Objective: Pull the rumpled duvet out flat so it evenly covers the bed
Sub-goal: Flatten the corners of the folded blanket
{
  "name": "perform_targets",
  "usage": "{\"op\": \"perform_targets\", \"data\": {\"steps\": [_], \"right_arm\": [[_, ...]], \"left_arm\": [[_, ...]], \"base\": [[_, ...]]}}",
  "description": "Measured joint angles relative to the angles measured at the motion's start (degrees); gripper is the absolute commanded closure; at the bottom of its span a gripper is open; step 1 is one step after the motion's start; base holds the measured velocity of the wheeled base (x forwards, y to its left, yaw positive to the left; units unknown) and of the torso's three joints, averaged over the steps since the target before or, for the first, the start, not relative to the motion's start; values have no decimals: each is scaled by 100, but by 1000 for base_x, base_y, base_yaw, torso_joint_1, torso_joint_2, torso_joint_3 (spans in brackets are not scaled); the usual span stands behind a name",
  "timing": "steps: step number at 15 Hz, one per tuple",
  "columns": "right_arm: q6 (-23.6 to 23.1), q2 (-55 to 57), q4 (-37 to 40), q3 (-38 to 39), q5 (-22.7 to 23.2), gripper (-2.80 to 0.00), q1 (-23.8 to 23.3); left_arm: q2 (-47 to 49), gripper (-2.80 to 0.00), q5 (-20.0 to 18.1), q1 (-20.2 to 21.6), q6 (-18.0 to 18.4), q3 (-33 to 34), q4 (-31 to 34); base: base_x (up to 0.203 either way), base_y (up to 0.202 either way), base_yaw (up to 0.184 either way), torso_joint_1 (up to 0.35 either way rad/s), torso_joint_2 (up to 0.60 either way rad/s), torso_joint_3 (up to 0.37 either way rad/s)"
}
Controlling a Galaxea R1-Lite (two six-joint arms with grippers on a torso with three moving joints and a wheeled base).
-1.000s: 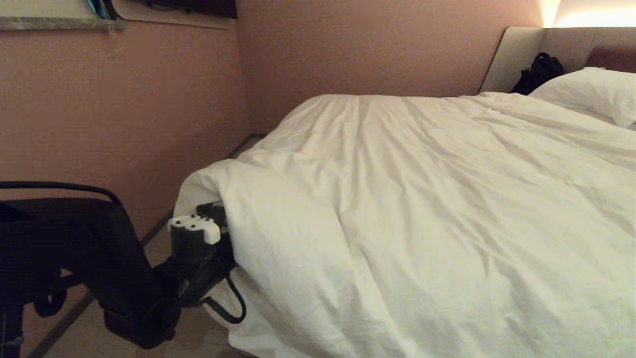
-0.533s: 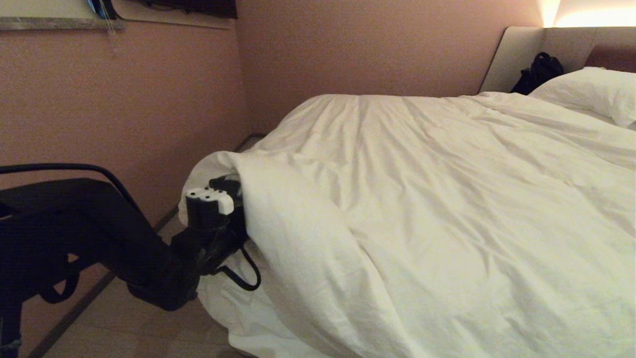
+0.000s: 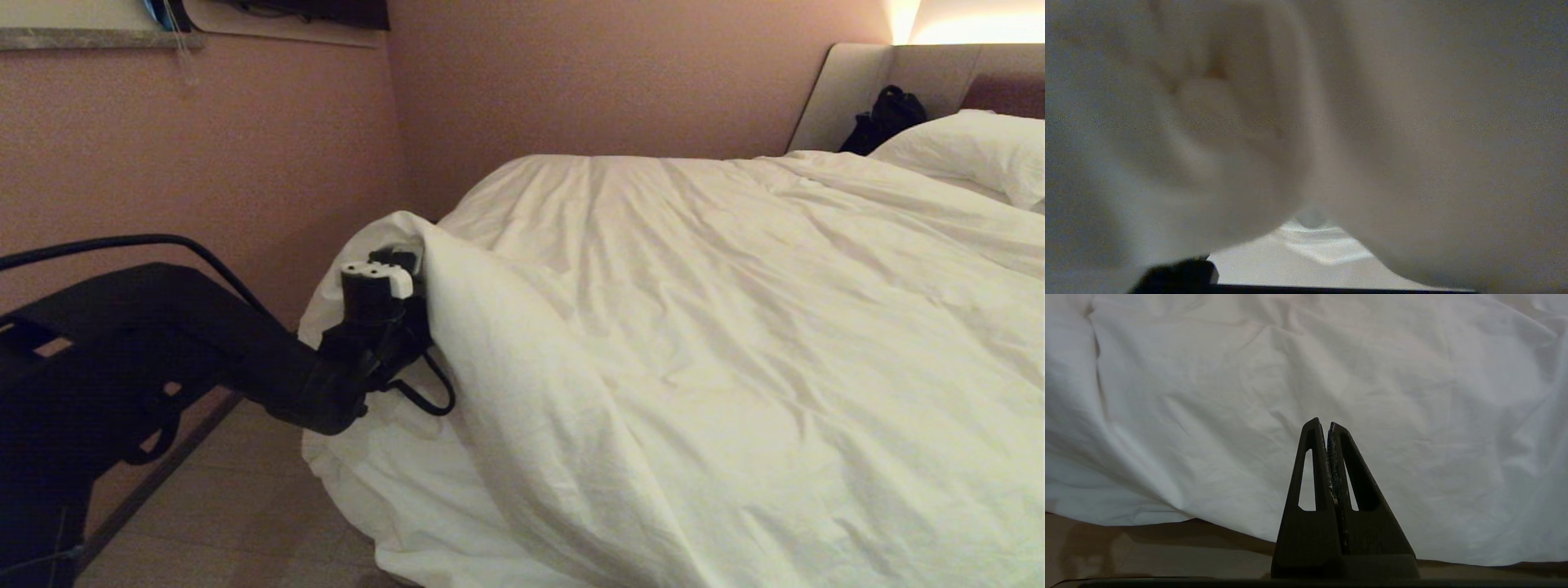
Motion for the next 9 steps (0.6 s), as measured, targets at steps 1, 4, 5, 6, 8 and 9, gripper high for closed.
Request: {"op": "perform_targets", "data": {"steps": [1,4,5,6,8,9], "right_arm": [[1,0,-2,0,-1,0,0],[0,0,-2,0,-2,0,0],[0,0,-2,0,2,0,0],[0,0,-2,0,0,0,0],[0,-2,-1,0,6,0,0],[0,-2,-2,0,7,0,0]], "left_arm": [[131,-280,4,1,2,-215,113],[518,-280,0,1,13,-800,408],[642,-280,1,1,18,-963,467],[787,-280,0,1,26,-1145,523],[1049,-280,-2,3,40,-1546,721],[1164,-280,1,3,43,-1718,827]], "base": [[0,0,0,0,0,0],[0,0,0,0,0,0],[0,0,0,0,0,0],[0,0,0,0,0,0],[0,0,0,0,0,0],[0,0,0,0,0,0]]}}
